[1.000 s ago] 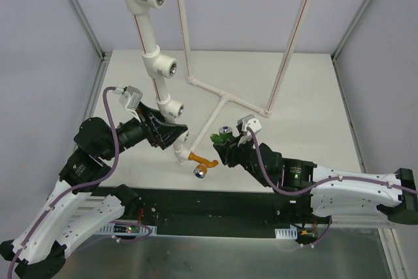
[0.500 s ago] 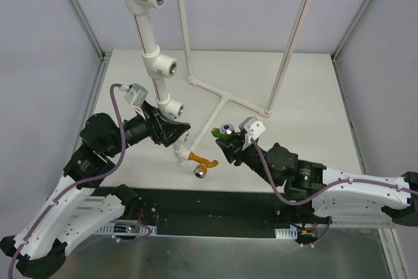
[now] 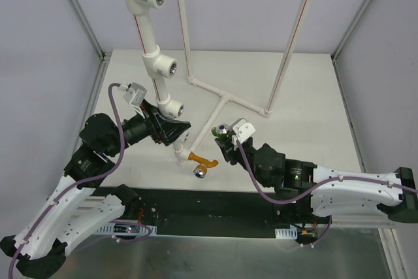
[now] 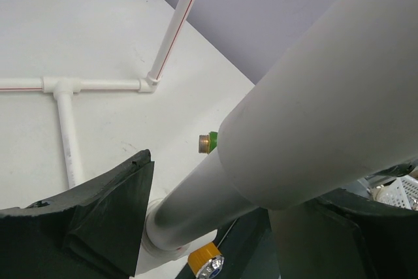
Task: Install the water faucets
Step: Install the water faucet onto the adaptor.
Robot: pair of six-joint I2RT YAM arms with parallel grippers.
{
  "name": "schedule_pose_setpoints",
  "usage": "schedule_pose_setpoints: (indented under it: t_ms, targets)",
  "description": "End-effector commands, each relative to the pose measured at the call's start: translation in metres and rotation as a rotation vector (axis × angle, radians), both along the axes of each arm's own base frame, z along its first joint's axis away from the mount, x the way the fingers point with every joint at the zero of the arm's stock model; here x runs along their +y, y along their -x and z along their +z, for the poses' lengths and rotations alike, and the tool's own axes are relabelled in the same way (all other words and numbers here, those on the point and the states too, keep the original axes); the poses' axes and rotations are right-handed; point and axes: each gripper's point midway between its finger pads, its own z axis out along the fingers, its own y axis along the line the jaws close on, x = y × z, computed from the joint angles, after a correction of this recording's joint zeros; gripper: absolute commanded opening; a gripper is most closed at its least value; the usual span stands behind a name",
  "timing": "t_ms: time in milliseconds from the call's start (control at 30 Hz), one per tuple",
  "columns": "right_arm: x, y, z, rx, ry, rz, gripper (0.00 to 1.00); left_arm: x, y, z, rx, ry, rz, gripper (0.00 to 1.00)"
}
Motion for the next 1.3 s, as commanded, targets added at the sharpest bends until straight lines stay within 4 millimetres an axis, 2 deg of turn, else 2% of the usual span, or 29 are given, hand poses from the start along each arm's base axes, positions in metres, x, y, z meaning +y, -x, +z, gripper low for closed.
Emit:
schedule_pose_setpoints:
  t_ms: [0, 100, 367, 467, 633, 767, 933, 1100, 1233, 1267]
  targets:
    - [-0.005, -0.004, 0.028, -0.036, -0.042, -0.053, 0.0, 0.0, -0.002, 0.014, -0.044, 0.039, 0.007, 0.68]
    - [-0.014, -0.007, 0.023, -0.011, -0.04, -0.1, 0.0, 0.001, -0.001, 0.014, -0.046, 0.041, 0.007, 0.68]
    - [-0.003, 0.01, 0.021, 0.003, -0.039, 0.035, 0.0, -0.001, 0.0, 0.014, -0.037, 0.05, -0.003, 0.68]
    - [0.004, 0.014, 0.021, -0.029, -0.03, 0.085, 0.0, 0.0, 0.0, 0.015, -0.041, 0.053, 0.001, 0.68]
    - [0.014, 0.021, 0.037, -0.125, -0.076, 0.132, 0.0, 0.001, 0.002, 0.016, -0.041, 0.058, -0.002, 0.68]
    - [0.018, 0.022, 0.04, -0.157, 0.024, 0.119, 0.0, 0.001, 0.001, 0.016, -0.04, 0.057, 0.0, 0.68]
    - [0.03, 0.04, 0.05, -0.195, 0.022, 0.167, 0.0, 0.0, 0.0, 0.013, -0.034, 0.053, -0.002, 0.67]
    - [0.033, 0.048, 0.05, -0.292, 0.096, 0.148, 0.0, -0.001, 0.001, 0.015, -0.039, 0.054, -0.006, 0.67]
    - [0.039, 0.056, 0.045, -0.345, 0.101, 0.22, 0.0, -0.001, 0.001, 0.014, -0.038, 0.057, -0.006, 0.67]
    - [0.039, 0.057, 0.049, -0.357, 0.077, 0.225, 0.0, -0.001, 0.002, 0.015, -0.04, 0.059, -0.008, 0.67]
